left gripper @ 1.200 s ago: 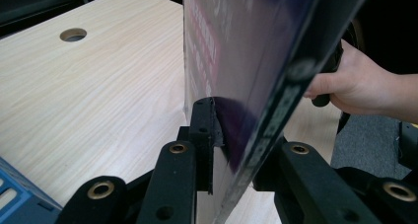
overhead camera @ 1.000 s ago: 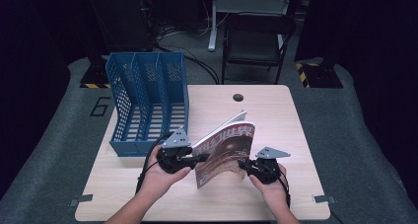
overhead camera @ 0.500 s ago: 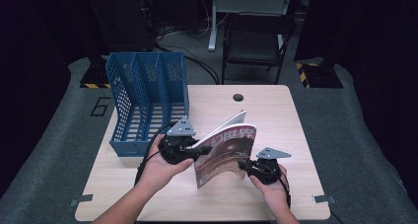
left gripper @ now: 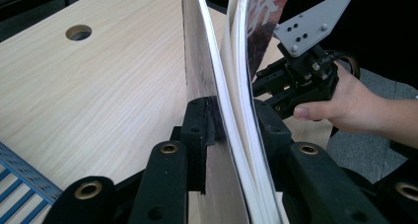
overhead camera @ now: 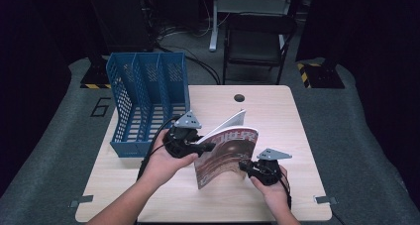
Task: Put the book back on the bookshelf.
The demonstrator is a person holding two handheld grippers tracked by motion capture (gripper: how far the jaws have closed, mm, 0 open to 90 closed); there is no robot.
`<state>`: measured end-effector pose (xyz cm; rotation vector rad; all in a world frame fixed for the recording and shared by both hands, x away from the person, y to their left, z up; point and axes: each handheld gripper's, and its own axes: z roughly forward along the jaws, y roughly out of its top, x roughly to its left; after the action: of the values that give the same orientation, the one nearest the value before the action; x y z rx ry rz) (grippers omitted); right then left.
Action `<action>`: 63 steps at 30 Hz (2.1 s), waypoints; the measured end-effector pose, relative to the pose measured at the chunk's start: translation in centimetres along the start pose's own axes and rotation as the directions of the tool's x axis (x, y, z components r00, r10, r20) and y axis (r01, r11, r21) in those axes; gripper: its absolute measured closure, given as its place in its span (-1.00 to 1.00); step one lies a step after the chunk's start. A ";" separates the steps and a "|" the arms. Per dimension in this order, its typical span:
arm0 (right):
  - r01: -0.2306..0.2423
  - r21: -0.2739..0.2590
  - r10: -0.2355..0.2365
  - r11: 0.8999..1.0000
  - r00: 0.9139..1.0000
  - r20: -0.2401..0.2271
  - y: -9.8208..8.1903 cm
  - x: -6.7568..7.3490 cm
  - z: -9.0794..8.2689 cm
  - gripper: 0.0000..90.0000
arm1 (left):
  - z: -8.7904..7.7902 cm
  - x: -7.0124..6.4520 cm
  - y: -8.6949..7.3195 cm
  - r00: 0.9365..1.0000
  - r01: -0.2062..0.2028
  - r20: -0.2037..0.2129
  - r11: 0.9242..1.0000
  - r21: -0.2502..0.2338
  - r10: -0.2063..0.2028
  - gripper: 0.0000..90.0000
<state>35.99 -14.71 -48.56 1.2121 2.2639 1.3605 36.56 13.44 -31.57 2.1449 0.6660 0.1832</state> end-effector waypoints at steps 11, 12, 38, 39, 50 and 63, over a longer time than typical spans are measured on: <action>0.000 -0.005 0.000 1.000 1.000 0.000 0.0 0.0 0.0 0.63 | 0.4 -0.2 1.1 1.000 -0.021 -0.013 0.999 0.024 0.021 0.60; 0.008 -0.007 -0.008 1.000 1.000 0.000 0.0 0.0 0.0 0.64 | 0.4 -0.2 1.2 1.000 -0.024 -0.012 0.999 0.023 0.024 0.60; 0.015 -0.017 -0.015 1.000 1.000 -0.010 0.1 0.3 0.1 0.72 | 2.1 0.7 2.8 0.999 -0.024 -0.028 0.997 0.073 0.026 0.66; 0.015 -0.019 -0.015 1.000 1.000 -0.007 0.1 0.3 0.2 0.73 | 2.1 0.8 2.8 0.999 -0.022 -0.031 0.997 0.073 0.024 0.66; 0.013 -0.027 -0.013 1.000 1.000 -0.010 0.2 0.4 0.3 0.73 | 2.4 1.1 3.2 0.999 -0.002 -0.040 0.996 0.084 0.005 0.70; 0.013 -0.028 -0.013 1.000 1.000 -0.026 0.2 0.4 0.2 0.73 | 3.2 0.8 4.0 0.998 -0.015 -0.063 0.994 0.113 0.022 0.77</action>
<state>35.97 -14.26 -48.40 1.1752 2.2585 1.4067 39.94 9.66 -30.55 2.2616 0.7079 0.2304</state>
